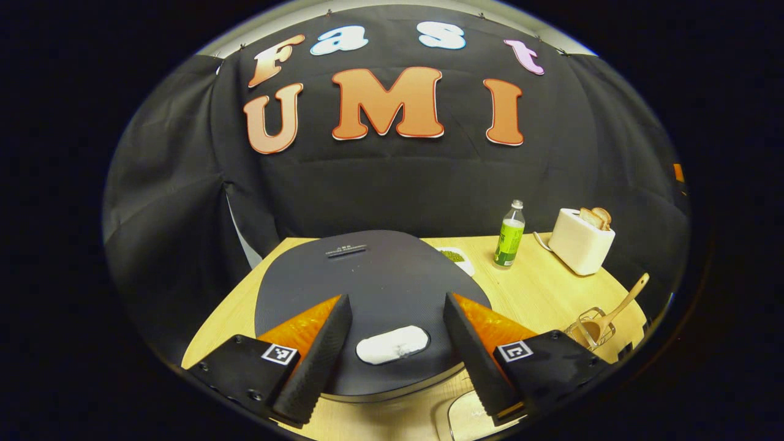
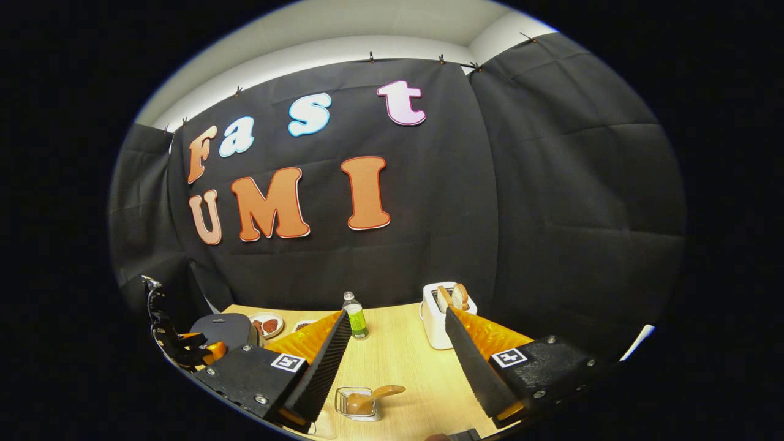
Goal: Close the left gripper, press the button to open the rice cooker; take a wooden spoon from the chopstick holder with the right hand, scoop a spoonful of rice and pour it into the rice cooker, then put the wooden spoon back into the chopstick holder.
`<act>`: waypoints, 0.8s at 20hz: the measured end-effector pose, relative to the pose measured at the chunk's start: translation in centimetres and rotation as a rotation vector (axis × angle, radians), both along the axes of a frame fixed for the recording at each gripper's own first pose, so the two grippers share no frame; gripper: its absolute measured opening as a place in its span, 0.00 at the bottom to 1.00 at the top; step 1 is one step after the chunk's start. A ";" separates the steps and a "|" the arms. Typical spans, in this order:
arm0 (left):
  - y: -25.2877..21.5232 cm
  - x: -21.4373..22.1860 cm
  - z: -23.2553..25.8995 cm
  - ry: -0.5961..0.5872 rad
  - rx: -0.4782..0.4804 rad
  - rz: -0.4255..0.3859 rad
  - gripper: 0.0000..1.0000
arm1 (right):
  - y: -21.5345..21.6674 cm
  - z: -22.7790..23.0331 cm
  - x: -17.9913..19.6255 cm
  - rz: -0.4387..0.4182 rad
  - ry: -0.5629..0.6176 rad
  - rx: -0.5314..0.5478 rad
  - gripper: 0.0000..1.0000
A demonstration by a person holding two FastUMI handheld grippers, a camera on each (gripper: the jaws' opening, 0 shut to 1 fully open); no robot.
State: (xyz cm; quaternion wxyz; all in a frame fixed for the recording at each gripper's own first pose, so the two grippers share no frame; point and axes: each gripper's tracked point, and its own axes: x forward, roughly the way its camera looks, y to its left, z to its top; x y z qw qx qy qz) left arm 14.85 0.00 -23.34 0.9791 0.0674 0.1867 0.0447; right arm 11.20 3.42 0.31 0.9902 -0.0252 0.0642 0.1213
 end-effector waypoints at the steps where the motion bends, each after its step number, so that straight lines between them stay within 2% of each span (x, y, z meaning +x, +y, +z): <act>1: 0.0 -0.1 0.2 -0.005 -0.004 0.000 1.00 | 0.0 -0.1 0.0 0.000 0.002 0.003 0.95; 5: -0.1 0.2 0.6 0.014 0.026 -0.032 1.00 | -0.1 -0.5 -0.2 -0.001 0.014 0.001 0.95; 8: 0.0 -0.9 1.1 0.089 -0.036 -0.016 0.94 | -0.3 -0.3 -0.3 -0.006 0.014 0.002 0.95; 11: -0.7 -1.2 5.4 0.034 -0.081 -0.040 0.94 | -0.7 0.2 -0.1 -0.027 0.007 -0.005 0.95; 12: -0.6 -1.4 7.0 0.018 -0.077 -0.043 1.00 | -0.8 0.3 0.0 -0.033 0.005 -0.004 0.95; 13: -0.5 -1.6 8.8 0.000 -0.073 -0.040 0.94 | -0.8 0.7 0.0 -0.034 0.002 -0.003 0.95; 14: -0.4 -1.8 10.6 -0.021 -0.078 -0.035 0.94 | -0.8 1.0 0.0 -0.035 -0.004 -0.002 0.95; 16: -0.7 -2.5 14.9 -0.081 -0.113 -0.040 0.99 | -0.8 1.7 0.1 -0.036 -0.019 -0.003 0.95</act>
